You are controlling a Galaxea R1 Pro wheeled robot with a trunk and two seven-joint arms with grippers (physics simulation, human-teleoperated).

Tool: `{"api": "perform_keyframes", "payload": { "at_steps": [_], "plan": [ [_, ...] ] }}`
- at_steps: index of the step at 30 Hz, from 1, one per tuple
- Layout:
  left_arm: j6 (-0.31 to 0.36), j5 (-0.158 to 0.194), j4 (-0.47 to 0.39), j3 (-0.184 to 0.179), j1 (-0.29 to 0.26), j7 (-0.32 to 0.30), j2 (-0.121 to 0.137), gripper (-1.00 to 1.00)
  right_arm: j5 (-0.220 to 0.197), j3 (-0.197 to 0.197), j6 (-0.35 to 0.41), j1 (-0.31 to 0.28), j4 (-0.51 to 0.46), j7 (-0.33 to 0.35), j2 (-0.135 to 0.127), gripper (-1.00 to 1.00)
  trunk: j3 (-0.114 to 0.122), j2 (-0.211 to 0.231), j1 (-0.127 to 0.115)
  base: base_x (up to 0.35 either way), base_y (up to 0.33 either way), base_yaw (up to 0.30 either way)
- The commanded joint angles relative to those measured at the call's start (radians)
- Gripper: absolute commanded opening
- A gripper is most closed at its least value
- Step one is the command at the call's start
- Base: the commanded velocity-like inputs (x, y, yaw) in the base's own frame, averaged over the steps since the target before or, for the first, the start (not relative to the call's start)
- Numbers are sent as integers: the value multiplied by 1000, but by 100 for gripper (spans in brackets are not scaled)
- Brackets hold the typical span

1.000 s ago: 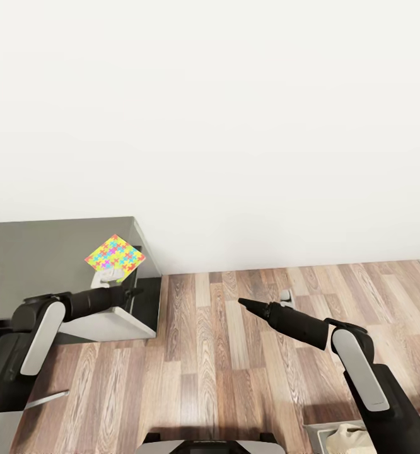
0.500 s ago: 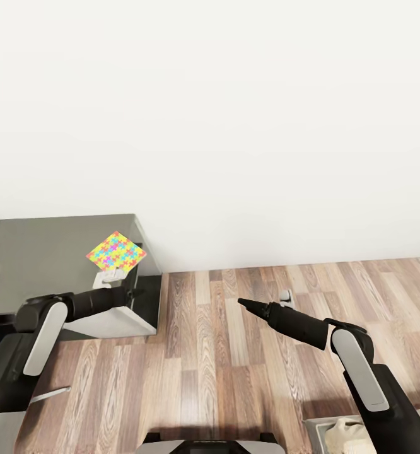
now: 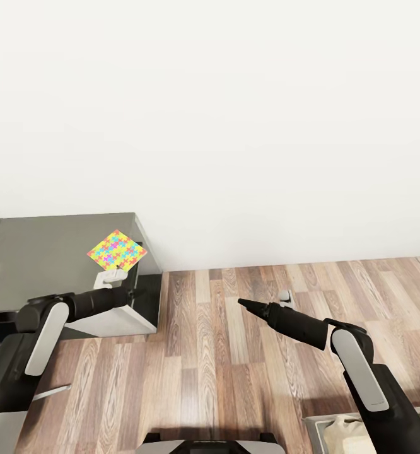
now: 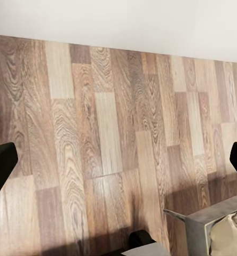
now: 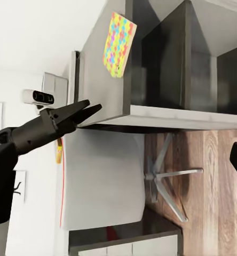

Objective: Put all the toys in the child's room - the three board games (two on the bed and one on the table), the two jigsaw puzzles on the table, and the tennis ball on the table - inside the toy box on the table in the child's room.

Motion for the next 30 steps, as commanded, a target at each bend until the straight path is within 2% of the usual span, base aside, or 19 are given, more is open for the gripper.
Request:
{"api": "perform_keyframes", "payload": {
  "at_steps": [1,25,28,30],
  "plan": [
    [4,-8,0,2,-1,-11,0,100,4,0,2,-1,0,2,-1,100,-1,-2,1,0,0,0],
    [5,1,0,12,-1,-34,7,100,1,-1,4,-1,4,-2,1,100,-1,-2,1,0,0,0],
    [5,2,0,12,-1,-65,8,100,2,-1,4,-1,4,-2,1,100,-1,-2,1,0,0,0],
    [6,1,1,13,-1,-106,9,100,1,-1,4,-1,5,-2,1,100,-1,-2,1,0,0,0]
  ]
}}
